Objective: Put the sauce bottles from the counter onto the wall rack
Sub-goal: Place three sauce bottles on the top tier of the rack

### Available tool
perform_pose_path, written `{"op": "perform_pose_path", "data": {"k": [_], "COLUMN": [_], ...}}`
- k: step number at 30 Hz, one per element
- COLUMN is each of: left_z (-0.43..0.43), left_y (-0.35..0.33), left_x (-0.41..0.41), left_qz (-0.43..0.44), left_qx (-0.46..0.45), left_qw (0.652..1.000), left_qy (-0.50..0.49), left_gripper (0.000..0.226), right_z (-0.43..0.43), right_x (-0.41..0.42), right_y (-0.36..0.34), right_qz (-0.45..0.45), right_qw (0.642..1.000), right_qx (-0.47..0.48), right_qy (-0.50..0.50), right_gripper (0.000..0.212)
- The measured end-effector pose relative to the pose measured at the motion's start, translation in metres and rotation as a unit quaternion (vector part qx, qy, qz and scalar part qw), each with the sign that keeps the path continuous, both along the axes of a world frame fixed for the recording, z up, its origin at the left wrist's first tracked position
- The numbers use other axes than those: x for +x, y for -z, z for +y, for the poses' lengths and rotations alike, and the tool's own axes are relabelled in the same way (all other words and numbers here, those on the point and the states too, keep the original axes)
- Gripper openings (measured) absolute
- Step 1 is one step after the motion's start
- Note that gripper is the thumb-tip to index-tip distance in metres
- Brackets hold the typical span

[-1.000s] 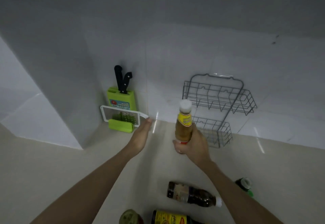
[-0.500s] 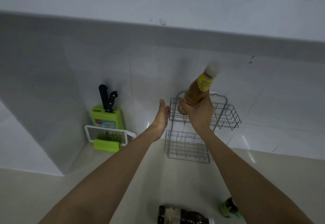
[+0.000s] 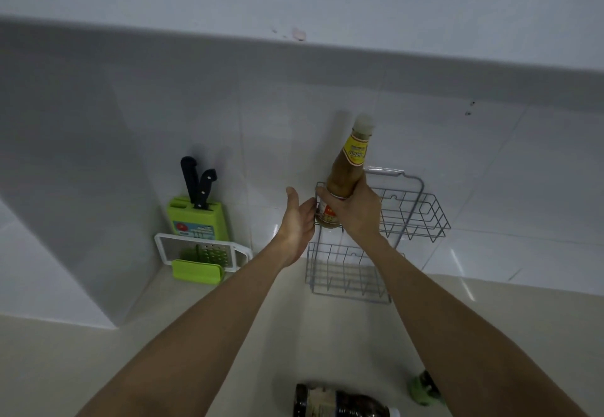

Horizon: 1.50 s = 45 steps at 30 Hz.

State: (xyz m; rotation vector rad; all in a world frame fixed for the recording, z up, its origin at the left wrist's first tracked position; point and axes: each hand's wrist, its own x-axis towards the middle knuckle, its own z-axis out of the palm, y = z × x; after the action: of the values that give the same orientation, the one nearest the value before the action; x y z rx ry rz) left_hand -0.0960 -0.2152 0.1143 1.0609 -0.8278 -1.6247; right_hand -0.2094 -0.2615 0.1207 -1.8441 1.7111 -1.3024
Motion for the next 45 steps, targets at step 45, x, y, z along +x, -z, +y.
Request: {"op": "perform_pose_path", "data": {"k": [45], "left_z": [0.125], "left_y": [0.07], "left_x": [0.01], "left_qz": [-0.455], "left_qx": [0.112], "left_qw": [0.88], "left_qy": [0.077], "left_gripper": [0.045], "right_z": [0.188], "right_x": [-0.081], "right_y": [0.178], "right_qz": [0.499], "right_qw": [0.705], "right_qx": [0.375], "right_qy": [-0.336], "right_gripper": [0.059]}}
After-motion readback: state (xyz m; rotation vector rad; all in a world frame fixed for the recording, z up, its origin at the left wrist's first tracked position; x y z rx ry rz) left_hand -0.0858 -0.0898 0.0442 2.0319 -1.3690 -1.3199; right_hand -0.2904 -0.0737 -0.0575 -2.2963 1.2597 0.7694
